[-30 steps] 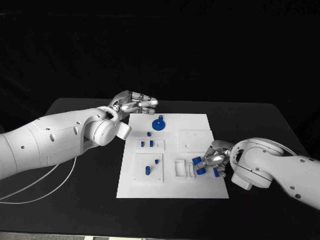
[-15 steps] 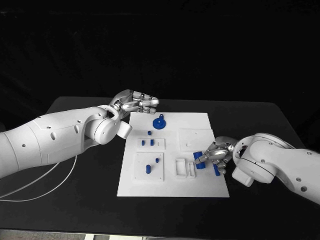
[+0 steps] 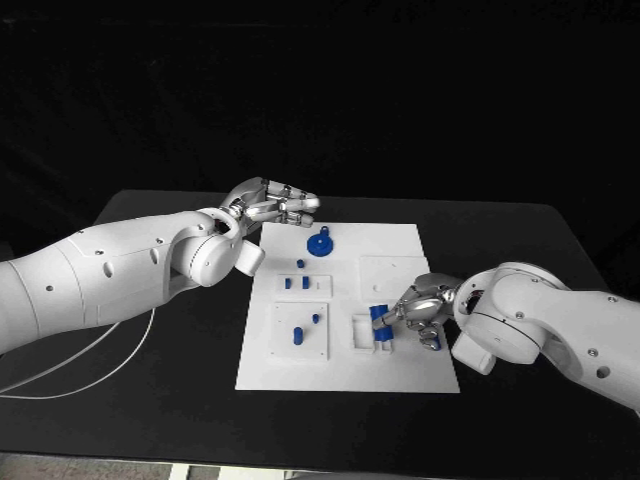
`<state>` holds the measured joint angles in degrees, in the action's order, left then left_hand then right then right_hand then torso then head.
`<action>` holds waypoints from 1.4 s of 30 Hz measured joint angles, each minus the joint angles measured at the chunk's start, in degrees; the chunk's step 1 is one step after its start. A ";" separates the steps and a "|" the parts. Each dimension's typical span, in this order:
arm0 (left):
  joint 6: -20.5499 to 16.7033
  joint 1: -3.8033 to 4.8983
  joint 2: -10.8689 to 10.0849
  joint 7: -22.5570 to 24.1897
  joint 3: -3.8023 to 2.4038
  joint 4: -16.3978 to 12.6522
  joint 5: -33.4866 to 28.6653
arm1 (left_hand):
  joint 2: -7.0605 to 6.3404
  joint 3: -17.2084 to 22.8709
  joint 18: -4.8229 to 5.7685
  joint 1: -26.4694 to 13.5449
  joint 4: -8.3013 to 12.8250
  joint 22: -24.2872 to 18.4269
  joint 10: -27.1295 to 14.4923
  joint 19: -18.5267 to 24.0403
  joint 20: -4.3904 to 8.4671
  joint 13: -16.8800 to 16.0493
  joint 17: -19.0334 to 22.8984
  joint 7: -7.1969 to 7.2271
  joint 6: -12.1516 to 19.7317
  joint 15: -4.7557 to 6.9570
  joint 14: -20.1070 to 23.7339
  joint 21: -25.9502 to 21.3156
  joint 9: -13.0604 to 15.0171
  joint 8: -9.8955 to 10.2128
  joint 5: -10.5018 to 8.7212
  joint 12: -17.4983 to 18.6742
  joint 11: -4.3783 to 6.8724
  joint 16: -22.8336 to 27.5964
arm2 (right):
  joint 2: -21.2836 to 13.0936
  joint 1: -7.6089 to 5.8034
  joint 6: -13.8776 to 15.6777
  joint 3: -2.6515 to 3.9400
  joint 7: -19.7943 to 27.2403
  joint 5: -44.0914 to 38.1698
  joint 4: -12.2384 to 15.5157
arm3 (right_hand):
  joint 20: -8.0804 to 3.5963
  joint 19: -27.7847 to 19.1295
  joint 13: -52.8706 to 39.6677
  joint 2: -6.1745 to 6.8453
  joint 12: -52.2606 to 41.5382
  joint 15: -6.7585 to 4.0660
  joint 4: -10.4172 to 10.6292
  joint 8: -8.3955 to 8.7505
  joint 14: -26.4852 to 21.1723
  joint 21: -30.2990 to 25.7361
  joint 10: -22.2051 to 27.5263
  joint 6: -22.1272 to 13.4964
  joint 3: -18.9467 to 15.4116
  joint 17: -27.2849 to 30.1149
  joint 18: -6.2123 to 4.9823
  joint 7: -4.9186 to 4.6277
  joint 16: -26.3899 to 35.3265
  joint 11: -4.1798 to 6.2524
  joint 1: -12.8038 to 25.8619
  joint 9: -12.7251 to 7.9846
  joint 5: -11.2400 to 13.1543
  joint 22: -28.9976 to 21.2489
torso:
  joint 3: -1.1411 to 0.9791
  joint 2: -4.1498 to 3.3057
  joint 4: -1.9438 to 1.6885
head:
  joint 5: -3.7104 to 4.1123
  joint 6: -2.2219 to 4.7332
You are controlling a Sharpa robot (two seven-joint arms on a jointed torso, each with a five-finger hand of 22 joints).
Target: Assemble the parts on the task board
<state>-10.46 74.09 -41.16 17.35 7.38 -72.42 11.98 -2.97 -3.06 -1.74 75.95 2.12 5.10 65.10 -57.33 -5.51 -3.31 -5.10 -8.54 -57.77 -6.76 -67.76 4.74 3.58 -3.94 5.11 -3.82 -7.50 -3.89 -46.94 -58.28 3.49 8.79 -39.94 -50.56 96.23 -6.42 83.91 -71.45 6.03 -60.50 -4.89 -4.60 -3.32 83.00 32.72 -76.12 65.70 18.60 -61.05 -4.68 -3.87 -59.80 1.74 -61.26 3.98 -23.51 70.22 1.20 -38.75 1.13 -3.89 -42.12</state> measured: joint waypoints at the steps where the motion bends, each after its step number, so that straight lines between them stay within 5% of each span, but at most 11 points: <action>1: 0.00 0.00 0.00 -0.04 0.00 0.00 0.03 | 0.36 0.00 0.00 0.14 0.00 0.00 0.00 0.00 0.00 0.00 0.00 0.00 0.00 0.00 0.00 0.00 0.00 0.00 0.19 0.00 0.00 0.00 | 0.18 -0.02 -0.23 -0.01 0.00 0.07 -0.10 | 0.00 0.00 0.00 0.00 0.00 0.00 0.02 0.00 0.00 0.35 -0.15 0.06 -0.36 -0.12 -0.01 -0.03 -0.10 0.00 0.00 0.00 0.00 0.22 | 0.00 0.00 0.01 | -0.04 -0.02; 25: -0.07 0.00 0.87 -0.76 0.01 0.45 0.59 | 0.83 -0.16 0.00 0.08 0.16 -0.19 0.00 0.00 0.00 0.00 -0.06 -0.03 -0.03 0.00 0.00 0.22 0.00 0.00 0.20 0.00 0.00 0.00 | 4.64 -0.44 -4.50 -1.36 0.25 -2.50 -4.49 | 0.00 0.00 0.29 -0.76 0.26 0.02 -0.23 -0.52 0.02 0.46 -0.37 0.92 -2.17 -0.06 -0.01 0.36 0.29 -0.16 -0.26 0.09 -0.49 0.60 | -0.10 -0.02 0.10 | -0.60 0.12; 33: -0.09 0.00 0.92 -0.87 0.01 0.48 0.65 | 0.83 -0.16 0.00 0.09 0.16 -0.19 0.00 0.00 0.00 0.00 -0.05 -0.03 -0.03 0.00 0.00 0.22 0.00 0.00 0.20 0.00 0.00 0.00 | 5.16 -0.48 -4.56 -1.46 0.33 -3.77 -5.00 | 0.00 0.00 0.41 -1.28 0.26 0.09 1.22 -0.70 0.09 0.14 -0.31 1.31 -3.56 -0.06 -0.01 0.54 0.51 0.06 0.26 0.12 4.60 0.60 | -0.12 -0.03 0.10 | -0.66 0.16; 42: -0.09 0.00 0.93 -1.00 0.01 0.48 0.68 | 0.83 -0.16 0.00 0.08 0.16 -0.25 -0.40 0.00 0.00 0.00 -0.05 -0.23 0.17 0.00 0.00 0.22 0.00 0.00 0.20 0.00 0.00 0.00 | 5.59 -0.52 -4.60 -1.66 0.50 -5.45 -5.28 | 0.00 0.00 0.85 -1.19 0.72 0.09 6.80 -0.51 0.10 -0.53 -0.31 1.36 -4.38 0.20 -0.02 0.44 1.01 0.06 0.38 0.13 9.61 0.64 | -0.11 -0.06 0.10 | -0.69 0.10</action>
<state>-10.55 74.09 -40.24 16.35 7.38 -71.94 12.66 -2.15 -3.23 -1.73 76.03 2.28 4.85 64.70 -57.33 -5.52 -3.31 -5.15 -8.77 -57.60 -6.76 -67.76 4.96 3.58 -3.95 5.30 -3.81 -7.50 -3.89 -41.35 -58.80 -1.11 7.13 -39.44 -56.01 90.95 -6.42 83.91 -70.60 4.84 -59.78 -4.80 2.19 -3.83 83.10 32.19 -76.44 67.07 14.22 -60.85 -4.70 -3.43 -58.79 1.79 -60.88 4.11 -13.91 70.86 1.09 -38.81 1.22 -4.59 -42.02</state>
